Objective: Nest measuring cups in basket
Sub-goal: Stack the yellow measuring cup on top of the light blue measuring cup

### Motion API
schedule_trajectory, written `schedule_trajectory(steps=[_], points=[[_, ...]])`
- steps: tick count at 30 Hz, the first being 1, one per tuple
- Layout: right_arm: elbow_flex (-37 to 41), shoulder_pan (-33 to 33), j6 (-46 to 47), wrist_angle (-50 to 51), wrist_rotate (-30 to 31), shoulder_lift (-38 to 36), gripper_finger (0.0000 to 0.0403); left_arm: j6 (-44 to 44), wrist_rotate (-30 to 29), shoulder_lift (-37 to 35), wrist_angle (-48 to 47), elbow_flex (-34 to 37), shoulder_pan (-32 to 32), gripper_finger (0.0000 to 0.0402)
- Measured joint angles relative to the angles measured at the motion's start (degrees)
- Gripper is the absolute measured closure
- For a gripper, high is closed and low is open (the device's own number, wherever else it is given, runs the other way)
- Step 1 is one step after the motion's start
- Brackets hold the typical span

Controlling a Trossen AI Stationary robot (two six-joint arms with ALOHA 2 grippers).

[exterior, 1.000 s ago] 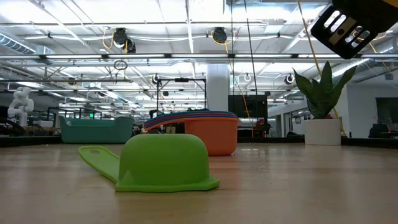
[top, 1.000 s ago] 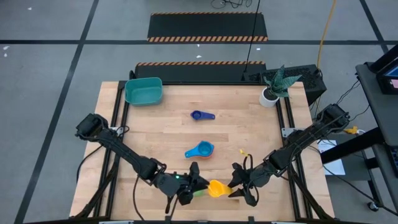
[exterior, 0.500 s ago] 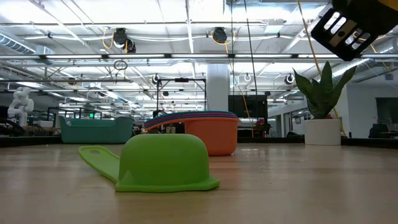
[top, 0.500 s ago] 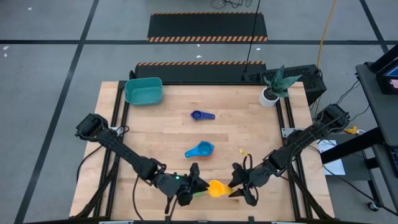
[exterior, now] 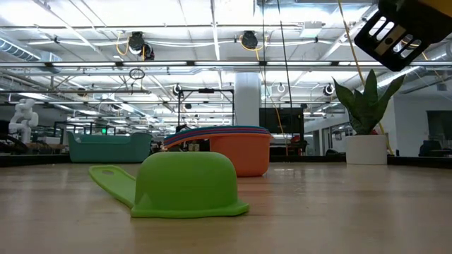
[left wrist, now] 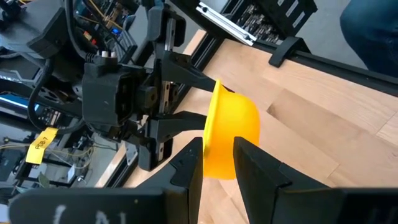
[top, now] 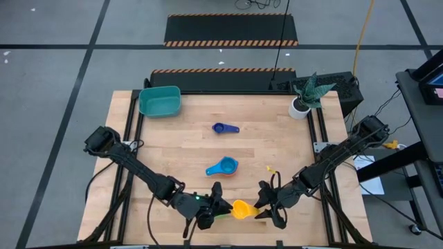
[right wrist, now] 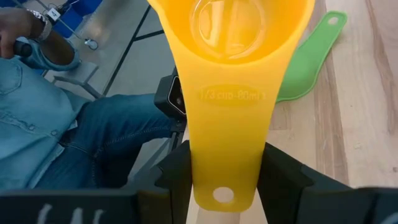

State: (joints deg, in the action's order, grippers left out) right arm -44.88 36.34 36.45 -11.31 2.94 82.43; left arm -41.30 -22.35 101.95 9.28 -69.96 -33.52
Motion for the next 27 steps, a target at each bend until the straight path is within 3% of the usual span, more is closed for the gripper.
schedule_trajectory(steps=[20,27], points=[[0.0,0.0,-0.2,0.0,0.2,0.0,0.0268,0.0,0.1,0.0,0.5,0.0,0.1,0.0309],[0.0,0.0,-0.2,0.0,0.2,0.0,0.0268,1.5,2.6,0.0,1.4,0.0,1.0,0.0309]])
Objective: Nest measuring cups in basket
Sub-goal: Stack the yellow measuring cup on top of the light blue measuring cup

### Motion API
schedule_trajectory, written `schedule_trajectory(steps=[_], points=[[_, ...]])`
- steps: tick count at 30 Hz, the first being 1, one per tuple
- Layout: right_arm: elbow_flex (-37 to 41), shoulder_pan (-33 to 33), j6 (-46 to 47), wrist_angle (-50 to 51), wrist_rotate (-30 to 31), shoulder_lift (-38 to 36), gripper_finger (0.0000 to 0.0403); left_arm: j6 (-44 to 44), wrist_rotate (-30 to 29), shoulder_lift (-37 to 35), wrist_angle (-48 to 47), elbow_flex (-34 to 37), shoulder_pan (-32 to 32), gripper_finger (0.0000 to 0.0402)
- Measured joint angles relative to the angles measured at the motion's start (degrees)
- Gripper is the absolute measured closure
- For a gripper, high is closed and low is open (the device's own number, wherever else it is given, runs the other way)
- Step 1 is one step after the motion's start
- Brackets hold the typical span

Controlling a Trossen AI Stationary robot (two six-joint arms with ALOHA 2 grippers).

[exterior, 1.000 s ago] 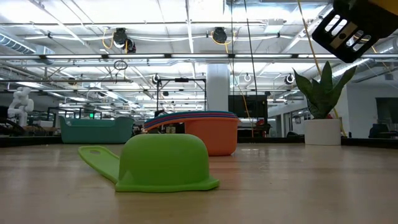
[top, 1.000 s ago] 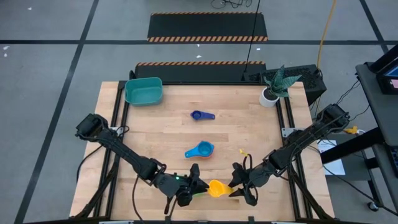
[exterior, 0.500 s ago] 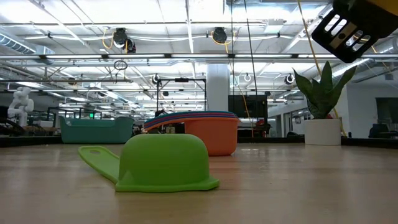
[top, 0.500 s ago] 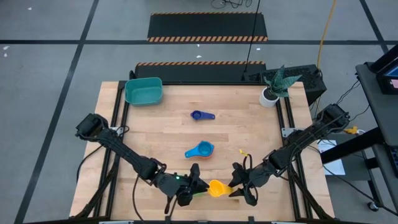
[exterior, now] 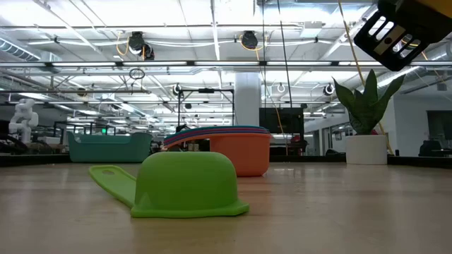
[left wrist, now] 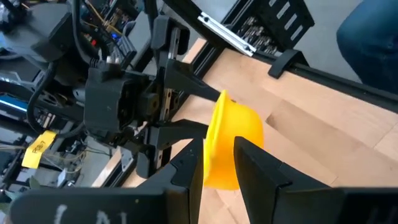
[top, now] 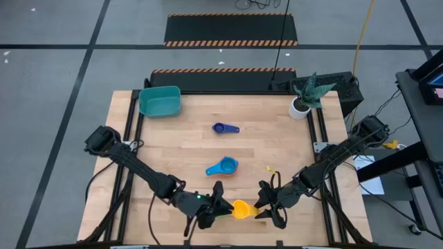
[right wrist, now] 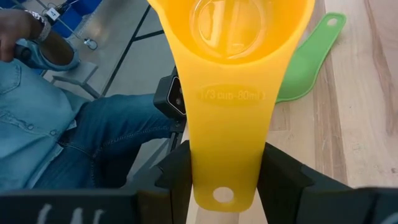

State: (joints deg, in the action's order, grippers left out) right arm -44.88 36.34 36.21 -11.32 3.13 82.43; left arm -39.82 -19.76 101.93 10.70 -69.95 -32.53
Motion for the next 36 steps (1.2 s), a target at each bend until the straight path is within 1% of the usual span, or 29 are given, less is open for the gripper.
schedule_trajectory(steps=[8,22,25,29,33,36], points=[[0.1,0.0,-0.3,0.1,-0.1,0.0,0.0268,-0.1,1.9,0.8,0.1,0.0,1.5,0.0309],[0.1,0.0,-0.8,0.2,-0.2,0.0,0.0268,-0.1,1.9,1.0,0.7,0.0,1.6,0.031],[0.1,0.0,-1.0,0.1,-0.2,0.0,0.0268,-0.1,1.9,1.0,0.7,0.0,1.5,0.033],[0.1,0.0,-0.9,0.1,-0.1,0.0,0.0268,-0.3,1.9,1.0,0.6,0.0,1.6,0.0386],[0.1,0.0,-1.3,0.1,-0.1,0.0,0.0267,-0.8,1.9,1.0,0.6,0.0,1.6,0.0387],[0.1,0.0,-1.6,0.0,0.0,0.0,0.0257,-0.7,1.9,1.0,0.6,0.0,1.6,0.0389]])
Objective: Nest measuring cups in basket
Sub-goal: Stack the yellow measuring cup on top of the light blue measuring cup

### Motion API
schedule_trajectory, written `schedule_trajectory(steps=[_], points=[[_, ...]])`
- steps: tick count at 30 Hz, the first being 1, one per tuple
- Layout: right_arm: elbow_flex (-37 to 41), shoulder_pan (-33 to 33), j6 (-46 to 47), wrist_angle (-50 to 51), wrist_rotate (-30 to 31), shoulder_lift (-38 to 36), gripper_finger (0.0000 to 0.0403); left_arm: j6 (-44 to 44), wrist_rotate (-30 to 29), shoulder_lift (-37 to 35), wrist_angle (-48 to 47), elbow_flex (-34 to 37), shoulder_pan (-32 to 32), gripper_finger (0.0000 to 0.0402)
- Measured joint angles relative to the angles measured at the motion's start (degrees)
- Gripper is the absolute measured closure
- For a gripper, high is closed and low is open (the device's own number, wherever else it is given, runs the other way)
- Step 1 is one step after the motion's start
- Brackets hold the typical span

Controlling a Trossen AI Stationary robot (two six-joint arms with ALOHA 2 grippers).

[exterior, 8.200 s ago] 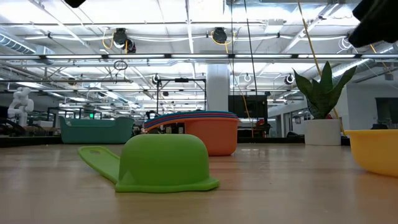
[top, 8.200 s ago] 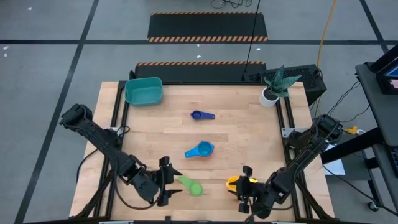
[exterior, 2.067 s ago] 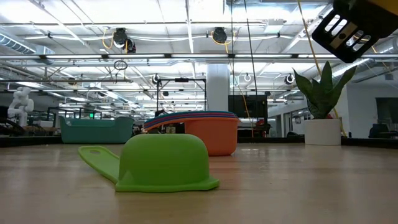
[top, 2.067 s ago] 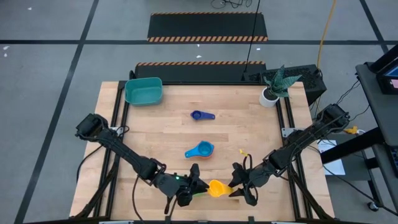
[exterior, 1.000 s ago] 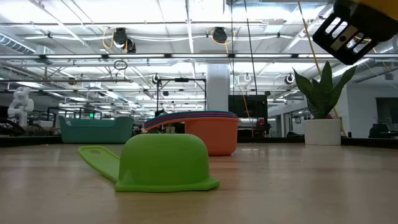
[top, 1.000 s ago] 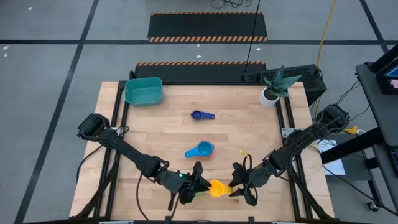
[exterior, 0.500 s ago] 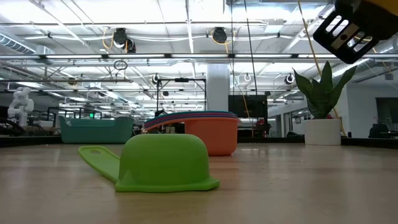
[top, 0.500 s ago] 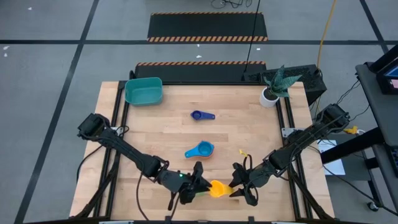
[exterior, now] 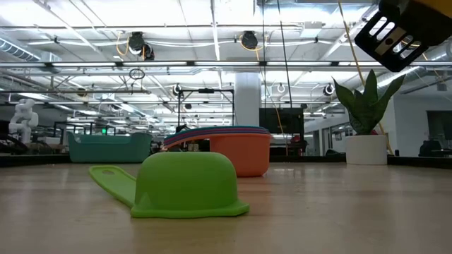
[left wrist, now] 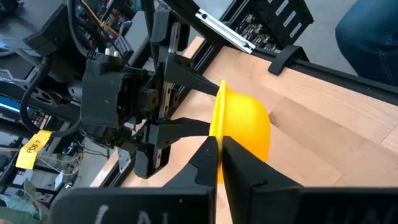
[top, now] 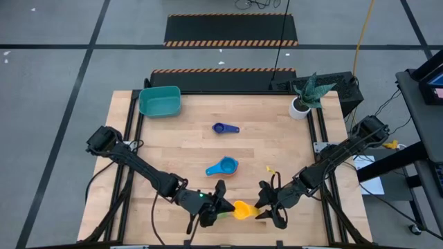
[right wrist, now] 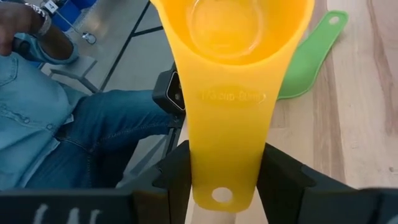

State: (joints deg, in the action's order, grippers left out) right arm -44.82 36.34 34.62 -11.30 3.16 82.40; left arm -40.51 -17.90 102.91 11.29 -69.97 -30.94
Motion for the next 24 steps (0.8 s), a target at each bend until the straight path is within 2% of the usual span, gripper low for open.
schedule_trajectory(steps=[10,17,24], points=[[-0.1,0.1,0.1,2.0,5.4,-2.5,0.0199,4.9,-5.8,-2.2,-2.3,0.0,-0.5,0.0397],[-0.1,1.3,-3.5,6.2,17.6,-6.9,0.0196,17.2,-7.1,-8.0,-9.8,0.0,-1.0,0.0398],[-0.1,1.6,-8.3,8.7,25.6,-7.4,0.0195,26.2,-9.4,-8.4,-12.5,0.0,0.7,0.0398]])
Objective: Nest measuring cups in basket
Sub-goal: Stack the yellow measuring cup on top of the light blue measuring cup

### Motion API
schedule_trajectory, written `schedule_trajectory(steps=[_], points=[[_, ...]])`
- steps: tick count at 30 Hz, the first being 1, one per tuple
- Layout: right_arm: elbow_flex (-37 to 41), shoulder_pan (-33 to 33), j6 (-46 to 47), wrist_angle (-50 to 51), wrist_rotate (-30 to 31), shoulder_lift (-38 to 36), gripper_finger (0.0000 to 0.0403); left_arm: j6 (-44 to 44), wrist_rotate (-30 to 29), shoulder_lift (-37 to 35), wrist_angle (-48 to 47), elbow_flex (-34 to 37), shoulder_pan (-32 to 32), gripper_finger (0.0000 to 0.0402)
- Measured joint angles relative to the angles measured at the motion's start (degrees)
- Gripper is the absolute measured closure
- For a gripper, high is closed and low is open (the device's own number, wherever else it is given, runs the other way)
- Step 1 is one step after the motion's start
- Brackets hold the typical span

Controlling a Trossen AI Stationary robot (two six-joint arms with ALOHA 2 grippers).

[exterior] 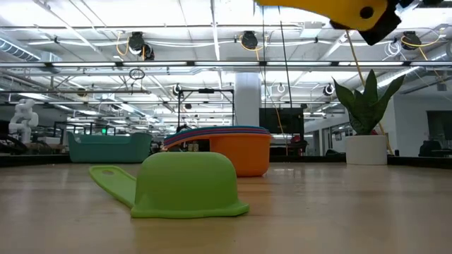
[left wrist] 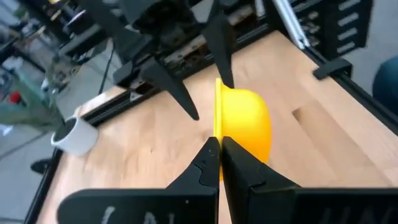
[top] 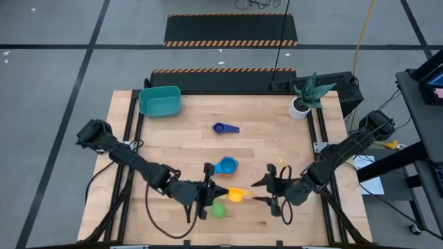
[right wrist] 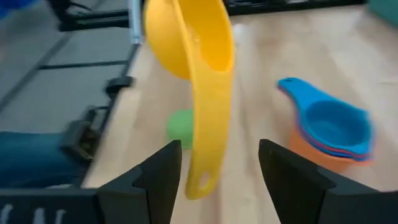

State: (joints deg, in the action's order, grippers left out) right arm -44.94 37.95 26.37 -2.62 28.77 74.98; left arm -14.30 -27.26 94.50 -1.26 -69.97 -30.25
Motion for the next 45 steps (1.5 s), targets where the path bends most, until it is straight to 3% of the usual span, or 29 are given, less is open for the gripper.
schedule_trajectory(steps=[8,16,26,40,45], points=[[0.0,-0.3,-2.8,0.6,10.0,0.0,0.0195,10.1,-1.5,0.0,-2.1,0.0,4.1,0.0398],[0.0,-2.9,-3.5,0.7,11.9,3.7,0.0195,17.2,2.5,0.0,-3.5,0.0,6.6,0.0398],[0.0,-5.0,-7.0,-4.9,13.2,6.7,0.0202,19.0,2.8,0.0,-7.0,0.0,6.5,0.0398],[0.0,-5.0,-9.1,-6.2,12.9,6.7,0.034,19.3,3.8,0.0,-5.0,0.0,6.6,0.0397],[0.0,-4.8,-10.6,-6.1,11.2,6.5,0.0386,18.7,4.3,0.0,-3.5,0.0,6.5,0.0371]])
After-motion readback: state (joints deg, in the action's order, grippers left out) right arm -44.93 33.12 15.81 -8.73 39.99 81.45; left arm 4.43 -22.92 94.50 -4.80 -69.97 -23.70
